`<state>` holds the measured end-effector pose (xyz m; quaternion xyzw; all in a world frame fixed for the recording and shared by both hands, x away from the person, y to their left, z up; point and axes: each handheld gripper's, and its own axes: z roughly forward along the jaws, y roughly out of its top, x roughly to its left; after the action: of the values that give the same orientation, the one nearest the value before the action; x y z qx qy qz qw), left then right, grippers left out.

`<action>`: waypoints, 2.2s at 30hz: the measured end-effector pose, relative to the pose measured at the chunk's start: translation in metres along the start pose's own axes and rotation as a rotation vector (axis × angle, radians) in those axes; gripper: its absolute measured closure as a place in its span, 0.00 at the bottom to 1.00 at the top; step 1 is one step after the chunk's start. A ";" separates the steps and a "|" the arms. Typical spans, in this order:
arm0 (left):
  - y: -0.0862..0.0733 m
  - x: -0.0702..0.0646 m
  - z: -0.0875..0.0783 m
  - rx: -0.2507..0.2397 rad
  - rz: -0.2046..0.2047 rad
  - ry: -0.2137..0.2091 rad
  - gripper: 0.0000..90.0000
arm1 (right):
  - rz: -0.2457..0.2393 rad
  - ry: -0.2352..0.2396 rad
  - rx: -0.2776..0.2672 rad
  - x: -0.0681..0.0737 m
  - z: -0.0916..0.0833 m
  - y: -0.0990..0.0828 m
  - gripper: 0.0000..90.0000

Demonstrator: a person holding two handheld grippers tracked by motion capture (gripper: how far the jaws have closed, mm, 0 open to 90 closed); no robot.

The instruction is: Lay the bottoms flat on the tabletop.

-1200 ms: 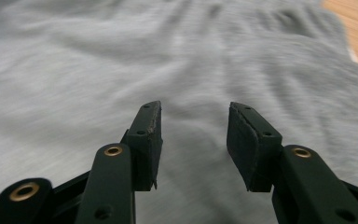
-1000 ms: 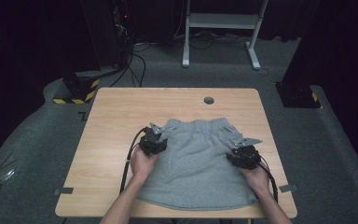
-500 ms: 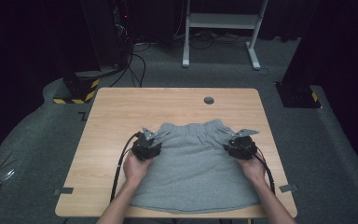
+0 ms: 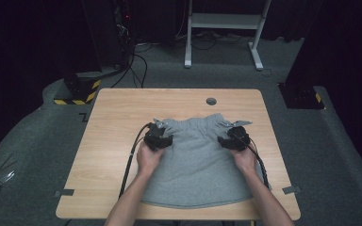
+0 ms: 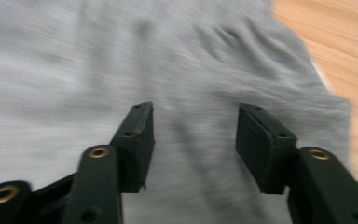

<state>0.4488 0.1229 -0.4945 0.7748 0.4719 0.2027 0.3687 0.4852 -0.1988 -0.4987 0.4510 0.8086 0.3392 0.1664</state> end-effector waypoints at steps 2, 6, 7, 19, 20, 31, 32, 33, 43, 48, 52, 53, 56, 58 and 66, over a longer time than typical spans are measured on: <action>-0.013 -0.014 -0.014 0.028 0.056 -0.036 0.49 | -0.043 0.062 -0.024 0.014 -0.015 -0.010 0.49; -0.038 -0.033 -0.025 0.047 0.116 -0.041 0.47 | -0.165 0.065 0.014 0.047 -0.026 -0.033 0.49; -0.041 -0.034 -0.023 0.056 0.116 -0.043 0.47 | -0.181 0.062 0.021 0.053 -0.025 -0.037 0.49; -0.026 -0.013 0.008 0.056 0.076 0.010 0.44 | -0.151 0.048 -0.019 0.062 0.008 -0.024 0.47; -0.026 -0.013 0.008 0.056 0.076 0.010 0.44 | -0.149 0.053 -0.019 0.062 0.007 -0.024 0.46; -0.024 -0.006 -0.024 -0.012 0.017 -0.027 0.43 | -0.120 0.077 -0.066 0.056 -0.016 -0.024 0.46; -0.024 -0.006 -0.025 -0.014 0.022 -0.027 0.42 | -0.116 0.079 -0.066 0.056 -0.018 -0.024 0.46; -0.024 -0.007 -0.027 -0.016 0.026 -0.029 0.42 | -0.113 0.083 -0.067 0.055 -0.019 -0.024 0.46; -0.021 0.001 -0.050 -0.075 0.001 -0.051 0.41 | -0.097 0.073 -0.102 0.050 -0.031 -0.024 0.46; -0.021 0.004 -0.059 -0.094 -0.005 -0.053 0.41 | -0.095 0.063 -0.133 0.047 -0.041 -0.023 0.46; -0.021 0.007 -0.070 -0.114 -0.011 -0.053 0.41 | -0.090 0.058 -0.147 0.044 -0.049 -0.024 0.46; -0.022 0.008 -0.072 -0.114 -0.016 -0.052 0.41 | -0.086 0.058 -0.151 0.043 -0.051 -0.024 0.46; -0.023 0.012 -0.077 -0.120 -0.022 -0.047 0.41 | -0.070 0.054 -0.165 0.039 -0.056 -0.026 0.46; -0.023 0.014 -0.082 -0.132 -0.038 -0.052 0.41 | -0.058 0.053 -0.174 0.037 -0.059 -0.027 0.46; -0.026 0.019 -0.095 -0.160 -0.048 -0.045 0.41 | -0.040 0.051 -0.219 0.031 -0.071 -0.028 0.46</action>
<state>0.3802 0.1828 -0.4537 0.7355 0.4642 0.2136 0.4448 0.4107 -0.2113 -0.4664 0.4050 0.7795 0.4335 0.2010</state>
